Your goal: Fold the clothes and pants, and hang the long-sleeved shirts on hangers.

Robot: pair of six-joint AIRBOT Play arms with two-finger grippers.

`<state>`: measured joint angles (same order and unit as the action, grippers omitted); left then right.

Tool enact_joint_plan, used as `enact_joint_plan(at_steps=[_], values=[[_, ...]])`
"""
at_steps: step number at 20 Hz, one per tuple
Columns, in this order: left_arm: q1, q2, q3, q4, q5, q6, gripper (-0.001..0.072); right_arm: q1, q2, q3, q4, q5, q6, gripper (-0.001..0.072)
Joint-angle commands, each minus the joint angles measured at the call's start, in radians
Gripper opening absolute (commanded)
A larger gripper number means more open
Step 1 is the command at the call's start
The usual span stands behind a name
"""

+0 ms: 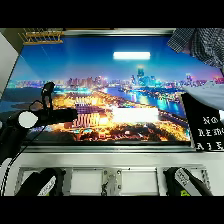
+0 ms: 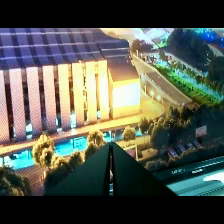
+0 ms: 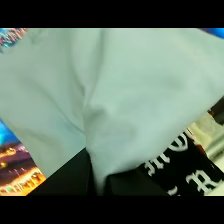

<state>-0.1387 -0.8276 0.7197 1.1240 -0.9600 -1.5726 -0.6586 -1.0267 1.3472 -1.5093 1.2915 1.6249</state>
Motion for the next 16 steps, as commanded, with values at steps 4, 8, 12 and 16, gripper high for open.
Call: enact_joint_plan(at_steps=[4,8,12,16], values=[[-0.001,0.001,0.0,0.001,-0.002,0.002,0.0006,-0.001,0.085,-0.267,-0.232,0.053,0.052,0.0014],[-0.001,0.001,0.0,0.001,-0.009,0.002,0.0005,-0.001,0.085,-0.353,-0.253,0.053,0.053,0.0015],[-0.001,0.001,0.0,0.001,-0.009,0.002,0.0005,-0.001,0.085,-0.395,-0.253,0.061,0.078,0.006],[-0.001,0.001,0.0,0.001,-0.009,0.002,0.0005,0.001,0.112,-0.393,-0.23,0.004,0.077,0.0596]])
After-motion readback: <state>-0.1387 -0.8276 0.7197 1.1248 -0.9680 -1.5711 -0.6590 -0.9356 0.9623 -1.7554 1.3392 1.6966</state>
